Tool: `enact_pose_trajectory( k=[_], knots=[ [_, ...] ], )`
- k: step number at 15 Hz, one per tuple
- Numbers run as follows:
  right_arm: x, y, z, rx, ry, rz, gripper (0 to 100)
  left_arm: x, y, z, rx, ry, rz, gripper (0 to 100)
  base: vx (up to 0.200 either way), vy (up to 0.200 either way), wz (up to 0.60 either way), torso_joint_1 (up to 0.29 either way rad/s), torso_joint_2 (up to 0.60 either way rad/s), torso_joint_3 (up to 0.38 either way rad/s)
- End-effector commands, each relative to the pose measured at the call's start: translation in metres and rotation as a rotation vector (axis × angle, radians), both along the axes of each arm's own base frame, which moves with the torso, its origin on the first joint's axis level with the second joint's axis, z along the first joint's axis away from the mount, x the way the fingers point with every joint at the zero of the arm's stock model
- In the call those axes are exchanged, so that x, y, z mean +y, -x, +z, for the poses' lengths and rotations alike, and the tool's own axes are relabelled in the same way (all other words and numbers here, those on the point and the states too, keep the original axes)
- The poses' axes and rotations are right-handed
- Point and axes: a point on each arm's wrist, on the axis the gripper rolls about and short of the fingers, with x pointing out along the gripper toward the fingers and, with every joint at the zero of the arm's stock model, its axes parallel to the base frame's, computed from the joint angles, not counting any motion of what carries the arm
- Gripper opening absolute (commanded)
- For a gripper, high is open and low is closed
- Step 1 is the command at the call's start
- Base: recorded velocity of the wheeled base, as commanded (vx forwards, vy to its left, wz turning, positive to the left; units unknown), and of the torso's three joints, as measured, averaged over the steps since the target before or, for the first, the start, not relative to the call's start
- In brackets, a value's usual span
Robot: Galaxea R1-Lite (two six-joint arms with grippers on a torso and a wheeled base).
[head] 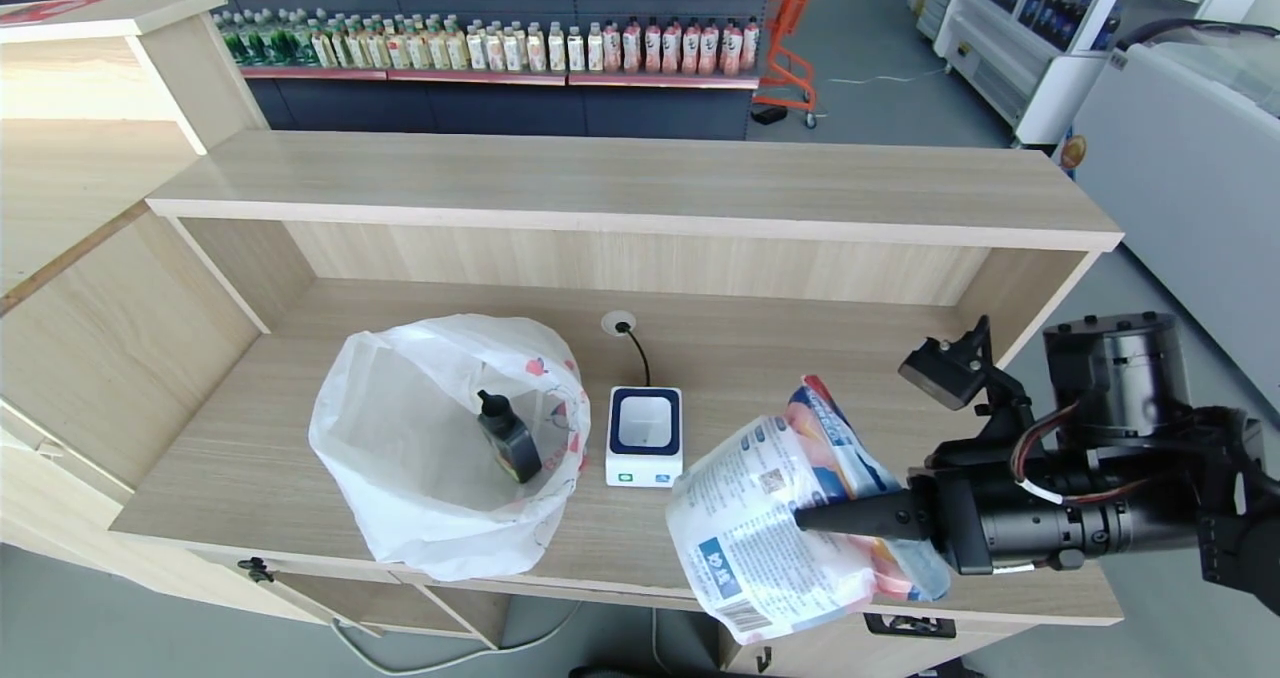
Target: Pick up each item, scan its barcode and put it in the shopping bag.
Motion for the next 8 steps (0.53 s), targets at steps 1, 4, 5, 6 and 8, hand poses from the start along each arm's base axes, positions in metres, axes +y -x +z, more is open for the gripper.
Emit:
enact_pose_trajectory(
  k=[1, 4, 5, 6, 8],
  knots=[
    [0.0026, -0.0031, -0.0055, 0.017, 0.008, 0.005, 0, 0.0, 0.0, 0.0, 0.0, 0.0, 0.001, 100, 0.0, 0.0, 0.0, 0.0, 0.0, 0.0],
    [0.0036, -0.0054, -0.0052, 0.008, 0.004, 0.003, 0, 0.0, 0.0, 0.0, 0.0, 0.0, 0.001, 100, 0.0, 0.0, 0.0, 0.0, 0.0, 0.0],
    [0.0036, -0.0054, -0.0052, 0.009, 0.004, 0.003, 0, 0.0, 0.0, 0.0, 0.0, 0.0, 0.001, 100, 0.0, 0.0, 0.0, 0.0, 0.0, 0.0],
    [0.0037, -0.0056, -0.0048, 0.008, 0.004, 0.003, 0, 0.0, 0.0, 0.0, 0.0, 0.0, 0.001, 100, 0.0, 0.0, 0.0, 0.0, 0.0, 0.0],
    [0.0035, -0.0052, -0.0048, 0.008, 0.004, 0.003, 0, 0.0, 0.0, 0.0, 0.0, 0.0, 0.001, 100, 0.0, 0.0, 0.0, 0.0, 0.0, 0.0]
  ],
)
